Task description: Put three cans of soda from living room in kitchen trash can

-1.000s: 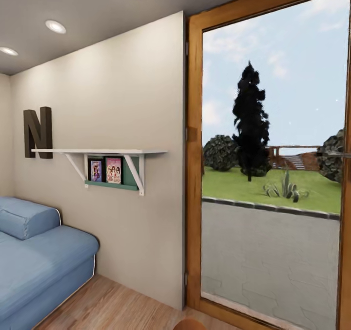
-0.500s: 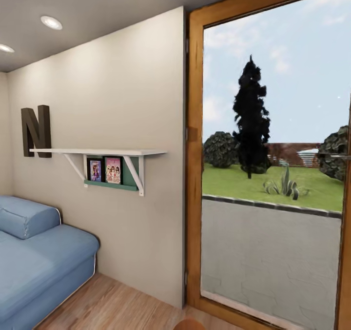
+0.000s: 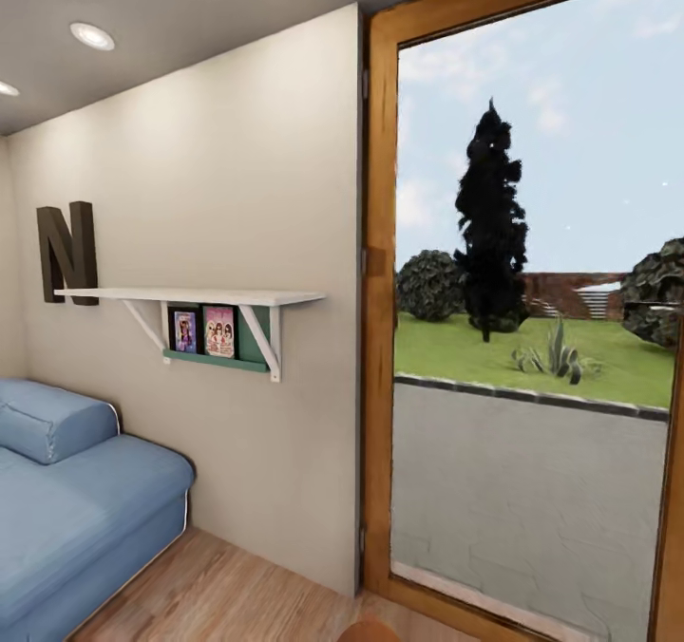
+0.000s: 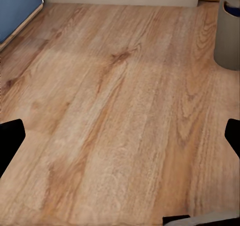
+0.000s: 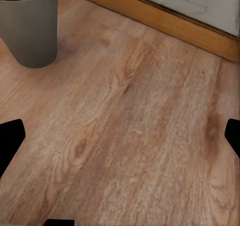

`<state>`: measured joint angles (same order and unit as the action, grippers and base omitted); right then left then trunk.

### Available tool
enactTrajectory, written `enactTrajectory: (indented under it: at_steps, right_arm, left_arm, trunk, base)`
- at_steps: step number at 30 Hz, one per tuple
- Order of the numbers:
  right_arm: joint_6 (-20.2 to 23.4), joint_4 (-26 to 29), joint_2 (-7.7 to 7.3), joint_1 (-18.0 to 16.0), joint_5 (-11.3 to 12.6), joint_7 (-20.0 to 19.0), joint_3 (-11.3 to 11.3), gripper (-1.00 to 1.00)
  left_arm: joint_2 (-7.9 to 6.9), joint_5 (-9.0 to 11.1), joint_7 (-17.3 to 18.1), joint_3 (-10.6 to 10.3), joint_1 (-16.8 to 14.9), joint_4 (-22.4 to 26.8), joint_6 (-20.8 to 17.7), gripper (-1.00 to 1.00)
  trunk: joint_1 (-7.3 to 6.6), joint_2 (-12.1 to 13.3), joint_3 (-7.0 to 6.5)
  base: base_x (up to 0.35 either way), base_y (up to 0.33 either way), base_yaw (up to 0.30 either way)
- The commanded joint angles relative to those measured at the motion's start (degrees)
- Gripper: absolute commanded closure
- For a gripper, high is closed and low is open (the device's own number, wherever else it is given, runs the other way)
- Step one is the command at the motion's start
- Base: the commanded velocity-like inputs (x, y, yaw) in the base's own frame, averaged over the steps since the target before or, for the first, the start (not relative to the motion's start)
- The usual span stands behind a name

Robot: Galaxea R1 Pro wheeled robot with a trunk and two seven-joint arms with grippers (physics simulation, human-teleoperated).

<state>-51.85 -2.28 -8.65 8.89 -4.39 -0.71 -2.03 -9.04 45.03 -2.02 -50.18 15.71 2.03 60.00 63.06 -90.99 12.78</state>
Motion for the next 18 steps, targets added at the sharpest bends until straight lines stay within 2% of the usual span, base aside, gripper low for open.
enactTrajectory:
  at_steps: [1,5,18]
  right_arm:
    - [-0.92,0.0,-0.02,0.22,0.0,0.0,0.01,-1.0]
    - [-2.09,-0.01,-0.04,0.59,0.0,0.01,0.07,-1.0]
    - [-2.1,-0.01,-0.04,0.69,0.0,0.01,0.03,-1.0]
  left_arm:
    - [0.0,0.0,0.0,0.0,0.31,0.08,0.0,-1.0]
    - [0.02,-0.02,0.0,0.0,1.21,0.35,0.0,-1.0]
    - [0.27,-0.05,0.0,-0.01,1.59,0.38,0.0,-1.0]
  trunk:
    - [-0.23,0.41,-0.1]
    - [-1.11,2.01,-0.47]
    - [-3.96,7.23,-1.67]
  base:
    - [0.0,0.0,0.0]
    - [0.0,0.0,0.0]
    - [0.0,0.0,0.0]
